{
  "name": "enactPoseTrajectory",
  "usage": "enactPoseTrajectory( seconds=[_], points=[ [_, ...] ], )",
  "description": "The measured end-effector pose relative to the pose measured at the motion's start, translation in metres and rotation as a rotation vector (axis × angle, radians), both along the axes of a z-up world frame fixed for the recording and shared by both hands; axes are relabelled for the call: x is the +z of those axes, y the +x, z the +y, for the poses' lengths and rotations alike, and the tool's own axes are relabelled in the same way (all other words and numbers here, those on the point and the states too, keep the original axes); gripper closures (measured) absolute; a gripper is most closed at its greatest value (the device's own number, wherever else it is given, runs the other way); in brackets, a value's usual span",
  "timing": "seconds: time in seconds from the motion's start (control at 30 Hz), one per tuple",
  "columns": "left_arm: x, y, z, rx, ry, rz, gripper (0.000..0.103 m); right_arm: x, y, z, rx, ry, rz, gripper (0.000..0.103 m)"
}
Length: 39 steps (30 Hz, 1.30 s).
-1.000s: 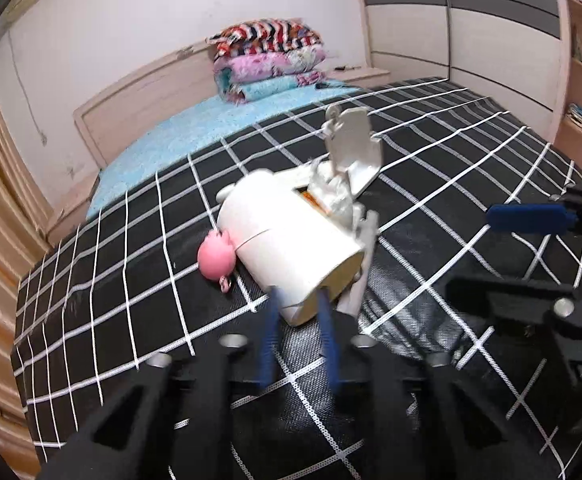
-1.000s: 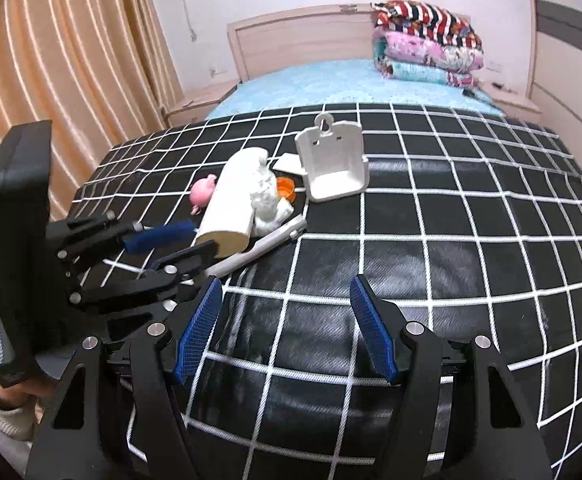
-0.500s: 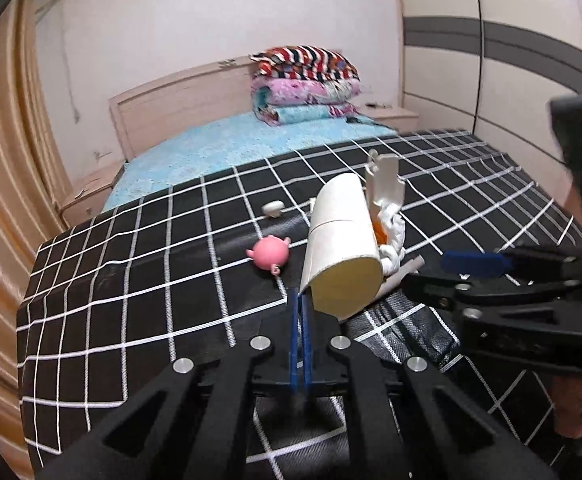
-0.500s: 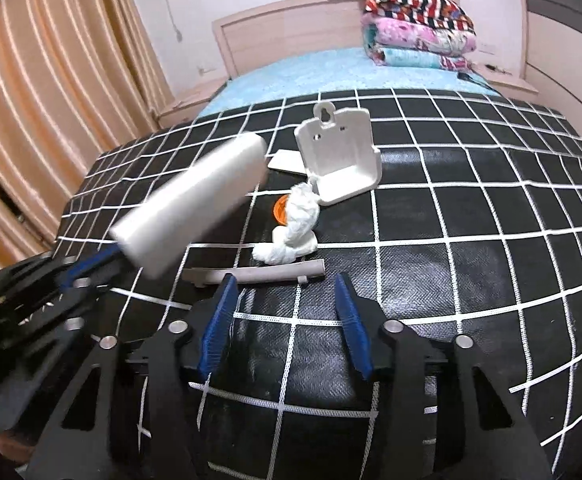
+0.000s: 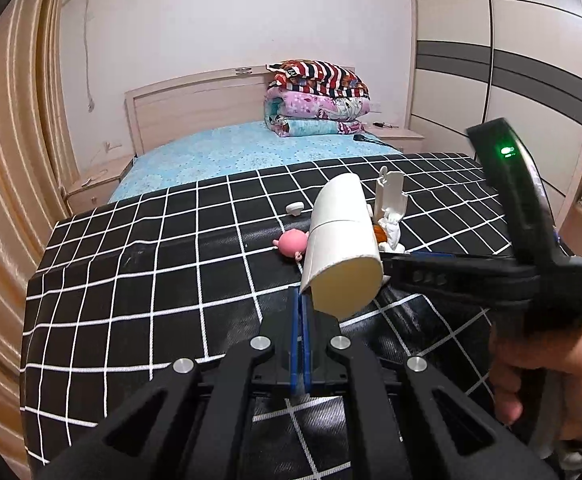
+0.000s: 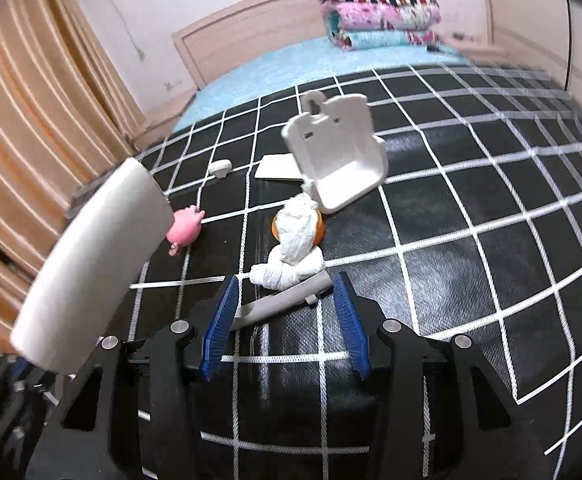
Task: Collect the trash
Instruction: 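Grasp the white stick with the right tool while the left tool holds the paper roll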
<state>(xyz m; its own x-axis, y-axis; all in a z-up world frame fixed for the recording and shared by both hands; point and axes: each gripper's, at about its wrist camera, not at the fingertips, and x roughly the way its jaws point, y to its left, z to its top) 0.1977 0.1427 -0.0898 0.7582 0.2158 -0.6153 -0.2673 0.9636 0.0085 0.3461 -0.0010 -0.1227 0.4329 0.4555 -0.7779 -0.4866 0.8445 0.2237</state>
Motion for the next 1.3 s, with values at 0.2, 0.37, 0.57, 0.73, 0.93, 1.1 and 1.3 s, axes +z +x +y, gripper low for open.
enactPoseTrajectory(
  seconds=[0.2, 0.37, 0.57, 0.73, 0.93, 1.1, 1.3],
  points=[
    [0.003, -0.010, -0.002, 0.005, -0.012, -0.013, 0.102, -0.002, -0.016, 0.011, 0.053, -0.130, -0.118, 0.058],
    [0.007, -0.024, -0.005, 0.000, -0.032, -0.031, 0.102, -0.001, -0.022, -0.005, 0.070, -0.135, -0.114, 0.062],
    [0.014, -0.036, -0.012, 0.001, -0.039, -0.048, 0.102, -0.001, -0.022, -0.025, 0.065, -0.078, -0.068, 0.090],
    [0.022, -0.044, -0.019, -0.005, -0.039, -0.063, 0.102, 0.002, -0.020, -0.034, 0.061, -0.049, -0.050, 0.098],
    [0.027, -0.057, -0.029, -0.015, -0.040, -0.075, 0.102, 0.012, -0.033, -0.053, 0.072, -0.003, -0.057, 0.098],
    [0.032, -0.069, -0.041, -0.027, -0.045, -0.087, 0.102, 0.029, -0.044, -0.069, 0.086, 0.017, -0.084, 0.098],
    [0.035, -0.088, -0.060, -0.053, -0.047, -0.090, 0.102, 0.049, -0.068, -0.085, 0.126, 0.049, -0.124, 0.098]
  ],
)
